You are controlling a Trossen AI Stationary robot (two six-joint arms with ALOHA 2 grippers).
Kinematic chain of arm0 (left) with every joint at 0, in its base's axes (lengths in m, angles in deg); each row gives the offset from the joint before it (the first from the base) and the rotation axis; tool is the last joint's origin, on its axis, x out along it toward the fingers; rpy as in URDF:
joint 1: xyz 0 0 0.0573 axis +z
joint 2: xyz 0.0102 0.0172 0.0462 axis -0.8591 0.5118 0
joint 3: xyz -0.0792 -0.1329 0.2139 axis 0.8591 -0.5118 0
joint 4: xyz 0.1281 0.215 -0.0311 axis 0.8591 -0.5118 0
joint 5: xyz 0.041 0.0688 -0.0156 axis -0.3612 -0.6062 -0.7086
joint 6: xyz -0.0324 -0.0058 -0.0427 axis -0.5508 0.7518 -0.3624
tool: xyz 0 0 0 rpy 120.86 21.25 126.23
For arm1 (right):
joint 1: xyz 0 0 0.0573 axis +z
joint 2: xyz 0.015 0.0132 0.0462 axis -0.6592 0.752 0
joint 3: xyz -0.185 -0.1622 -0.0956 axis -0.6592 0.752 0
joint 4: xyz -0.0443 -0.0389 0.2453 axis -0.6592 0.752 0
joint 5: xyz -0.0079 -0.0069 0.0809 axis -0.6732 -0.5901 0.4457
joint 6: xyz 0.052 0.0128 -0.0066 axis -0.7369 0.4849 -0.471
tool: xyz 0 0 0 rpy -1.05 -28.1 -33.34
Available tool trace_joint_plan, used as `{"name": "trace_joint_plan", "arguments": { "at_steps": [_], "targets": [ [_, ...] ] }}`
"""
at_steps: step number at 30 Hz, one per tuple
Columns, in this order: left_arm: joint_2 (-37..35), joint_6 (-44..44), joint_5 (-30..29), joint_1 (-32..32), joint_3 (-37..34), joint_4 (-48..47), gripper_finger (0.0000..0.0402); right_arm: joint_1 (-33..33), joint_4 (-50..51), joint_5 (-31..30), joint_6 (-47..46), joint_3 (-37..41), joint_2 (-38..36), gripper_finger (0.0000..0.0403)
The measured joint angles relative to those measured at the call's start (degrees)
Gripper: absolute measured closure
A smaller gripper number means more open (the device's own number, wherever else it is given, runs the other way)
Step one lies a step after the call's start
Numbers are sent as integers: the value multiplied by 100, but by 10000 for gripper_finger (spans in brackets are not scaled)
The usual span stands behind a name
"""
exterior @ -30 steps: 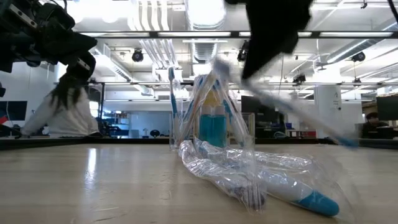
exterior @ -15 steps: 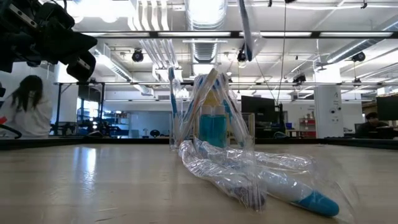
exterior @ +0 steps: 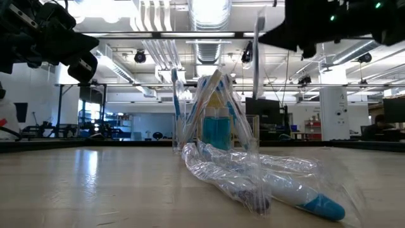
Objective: Pick & Place toothbrushing station
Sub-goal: Put the blue toothbrush into the right of the transparent organizer
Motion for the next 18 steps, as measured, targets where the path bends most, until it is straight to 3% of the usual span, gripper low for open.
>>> {"name": "trace_joint_plan", "arguments": {
  "at_steps": [8,18],
  "targets": [
    [0,22,-238,4,0,0,388,-789,-281,285,-506,163,558,394],
    [2,48,-249,4,0,-2,393,-907,-335,286,-471,-456,1798,395]
  ]
}}
